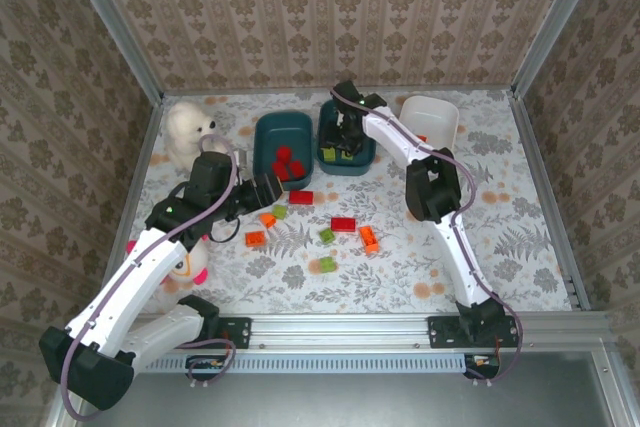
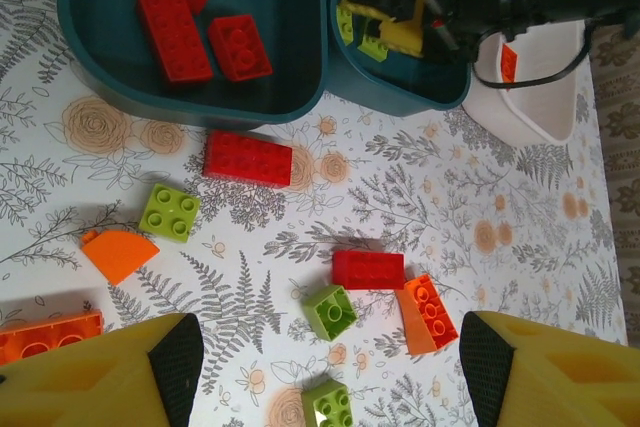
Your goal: Sort the legos into containers by color
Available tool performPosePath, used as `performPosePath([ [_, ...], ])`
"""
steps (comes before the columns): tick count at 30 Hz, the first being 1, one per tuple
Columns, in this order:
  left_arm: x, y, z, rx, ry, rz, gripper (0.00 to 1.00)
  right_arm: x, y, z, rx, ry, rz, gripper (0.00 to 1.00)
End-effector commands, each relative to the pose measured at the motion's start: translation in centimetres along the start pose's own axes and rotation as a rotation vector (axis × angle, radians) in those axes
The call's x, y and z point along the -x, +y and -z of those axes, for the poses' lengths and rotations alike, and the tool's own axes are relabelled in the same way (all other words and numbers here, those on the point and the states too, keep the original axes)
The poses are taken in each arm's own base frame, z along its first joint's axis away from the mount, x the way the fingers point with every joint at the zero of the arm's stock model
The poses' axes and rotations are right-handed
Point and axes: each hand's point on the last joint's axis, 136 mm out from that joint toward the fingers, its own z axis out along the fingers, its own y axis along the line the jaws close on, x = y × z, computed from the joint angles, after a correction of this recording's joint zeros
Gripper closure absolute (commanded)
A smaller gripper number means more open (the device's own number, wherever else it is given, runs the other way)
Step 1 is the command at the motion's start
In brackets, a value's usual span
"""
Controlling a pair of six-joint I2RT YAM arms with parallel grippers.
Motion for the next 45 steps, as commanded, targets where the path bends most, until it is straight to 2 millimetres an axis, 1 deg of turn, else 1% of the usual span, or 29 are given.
performPosePath([
  [1,0.2,-0.5,0.9,-0.003,-0.003,-0.034,0.28,3.2,3.6,10.3,0.056,-0.193,0.065,0.44],
  [3,0.0,-0.6,1.2,-0.004,0.003,-0.042,0.28,3.4,4.3,14.0,0.058,-0.259,0.095,0.44],
  [5,-0.1,-0.7,1.3,-0.003,0.014,-0.048,0.28,3.0,4.7,17.4,0.061,-0.32,0.122,0.44],
  [8,-0.4,-1.2,1.2,-0.009,0.039,-0.063,0.28,1.3,5.7,22.5,0.096,-0.427,0.176,0.44],
  [9,-0.5,-1.3,1.0,-0.009,0.051,-0.069,0.28,0.3,5.7,23.8,0.105,-0.452,0.19,0.43],
  [11,-0.9,-1.9,0.7,-0.012,0.074,-0.079,0.28,-2.3,5.3,25.6,0.124,-0.472,0.203,0.43],
  [13,-1.5,-2.5,0.2,-0.021,0.098,-0.094,0.28,-5.3,4.5,26.6,0.132,-0.467,0.213,0.43],
  [15,-2.2,-3.1,-0.3,-0.024,0.12,-0.111,0.28,-8.8,3.8,27.6,0.157,-0.455,0.236,0.43],
  [16,-2.5,-3.3,-0.6,-0.024,0.128,-0.113,0.28,-10.4,3.5,27.4,0.163,-0.44,0.248,0.42],
  [17,-2.9,-3.3,-0.9,-0.021,0.141,-0.111,0.28,-12.2,3.3,28.4,0.191,-0.441,0.262,0.41],
  [20,-3.9,-3.2,-1.6,-0.011,0.167,-0.095,0.28,-17.2,1.4,28.2,0.202,-0.382,0.256,0.41],
  [22,-4.4,-2.9,-1.8,0.002,0.177,-0.092,0.28,-20.0,0.3,27.9,0.211,-0.352,0.247,0.4],
  [23,-4.7,-2.7,-1.8,0.013,0.181,-0.092,0.28,-21.2,-0.2,27.8,0.22,-0.335,0.237,0.4],
  [26,-5.1,-1.8,-1.6,0.046,0.182,-0.079,0.28,-23.8,-1.0,27.5,0.226,-0.307,0.229,0.4],
  [29,-5.2,-1.1,-1.2,0.066,0.17,-0.067,0.28,-25.0,-1.2,27.0,0.22,-0.284,0.237,0.4],
  [33,-5.7,-0.5,-1.4,0.082,0.179,-0.048,0.28,-25.6,-0.7,26.4,0.21,-0.268,0.256,0.4],
  [37,-7.0,0.1,-3.2,0.139,0.245,0.039,0.3,-26.3,-0.1,25.6,0.205,-0.251,0.276,0.4],
  [39,-7.4,-0.1,-4.6,0.188,0.284,0.072,0.33,-26.7,0.1,25.3,0.21,-0.245,0.284,0.4],
  [42,-7.3,-0.7,-5.8,0.269,0.289,0.129,0.33,-27.3,-0.3,24.8,0.201,-0.234,0.291,0.4],
  [43,-7.4,-0.7,-6.1,0.299,0.285,0.163,0.33,-27.5,-0.4,24.7,0.197,-0.23,0.293,0.4],
  [45,-7.9,-1.0,-7.0,0.34,0.275,0.313,0.33,-27.6,-0.9,24.9,0.191,-0.234,0.294,0.4],
])
